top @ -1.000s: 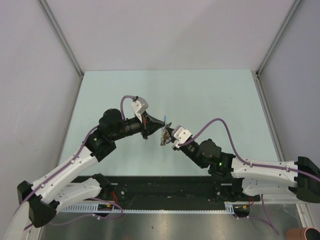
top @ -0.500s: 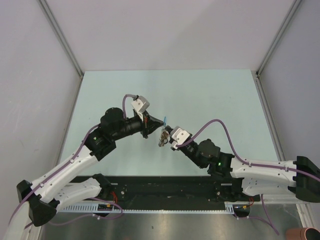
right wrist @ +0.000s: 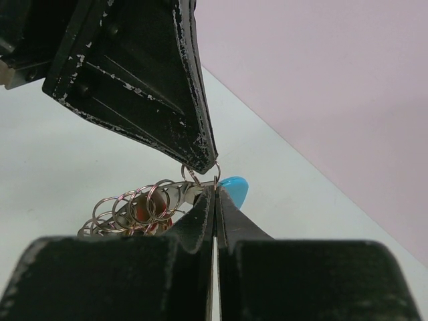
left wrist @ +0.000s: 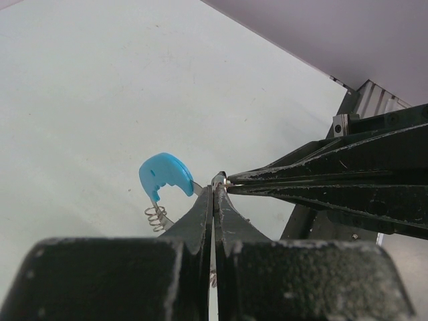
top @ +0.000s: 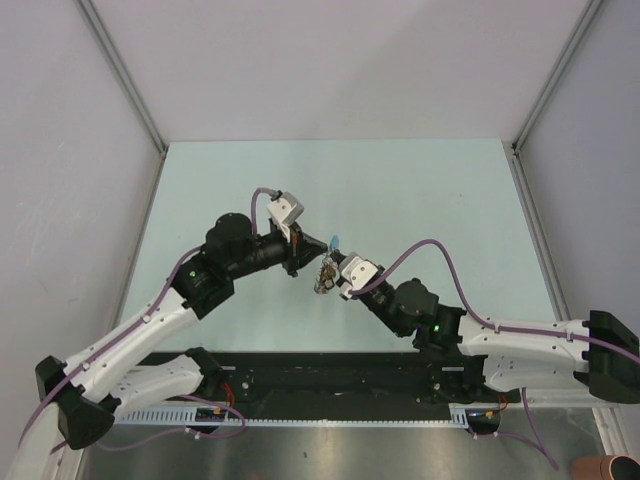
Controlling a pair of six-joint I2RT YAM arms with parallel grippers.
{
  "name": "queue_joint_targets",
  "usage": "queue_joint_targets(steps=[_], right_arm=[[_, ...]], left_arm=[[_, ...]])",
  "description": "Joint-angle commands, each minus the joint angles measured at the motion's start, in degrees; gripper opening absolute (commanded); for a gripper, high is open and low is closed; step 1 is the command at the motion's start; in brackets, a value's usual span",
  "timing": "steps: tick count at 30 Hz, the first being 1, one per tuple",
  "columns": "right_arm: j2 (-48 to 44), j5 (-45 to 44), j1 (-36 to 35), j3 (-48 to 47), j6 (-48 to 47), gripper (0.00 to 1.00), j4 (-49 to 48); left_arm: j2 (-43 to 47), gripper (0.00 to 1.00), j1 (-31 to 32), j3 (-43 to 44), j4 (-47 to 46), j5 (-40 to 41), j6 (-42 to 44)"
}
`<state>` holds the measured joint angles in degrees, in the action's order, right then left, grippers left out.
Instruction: Remove the keys from the keyring
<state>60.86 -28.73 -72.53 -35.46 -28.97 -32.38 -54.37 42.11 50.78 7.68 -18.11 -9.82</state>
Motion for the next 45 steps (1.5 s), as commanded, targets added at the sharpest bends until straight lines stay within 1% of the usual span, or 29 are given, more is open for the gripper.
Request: queue_joint_targets(steps=[1, 15, 25, 29, 37, 41, 45], right_arm=[[-0.22, -2.56, -0.15, -0.22, -1.26, 0.00, -4.88], [-0.48, -3.70, 0.72, -0.22, -2.23, 0.00, -5.76], [-3.12, 3.06, 1.69, -0.22, -3.11, 0.00, -2.08], [-2.77, 5.17, 1.69, -0.13, -7.14, 0.00, -1.02], [-2.50, 2.20, 1.16, 1.71, -15.76, 0.00, -8.39], [-1.80, 0.78, 1.08, 1.98, -19.88, 0.00, -10.16], [-2.50, 1.04, 0.99, 2.15, -19.55, 0.00, -10.16]], left_arm=[[-0.30, 0.00, 0.17, 3.27, -0.04, 1.76, 1.74], [-1.62, 0.00, 0.52, 4.23, 1.46, 0.62, 2.53], [-2.41, 0.00, 0.61, 5.29, 1.81, -1.57, 1.65], [-2.76, 0.00, 0.61, 5.38, 1.72, -4.12, 1.21], [-3.11, 0.01, 0.61, 5.11, 2.77, -4.21, 2.53], [-3.46, 0.01, 0.61, 5.20, 3.04, -4.74, 2.97], [-3.73, 0.01, 0.61, 5.64, 3.48, -4.74, 3.32]])
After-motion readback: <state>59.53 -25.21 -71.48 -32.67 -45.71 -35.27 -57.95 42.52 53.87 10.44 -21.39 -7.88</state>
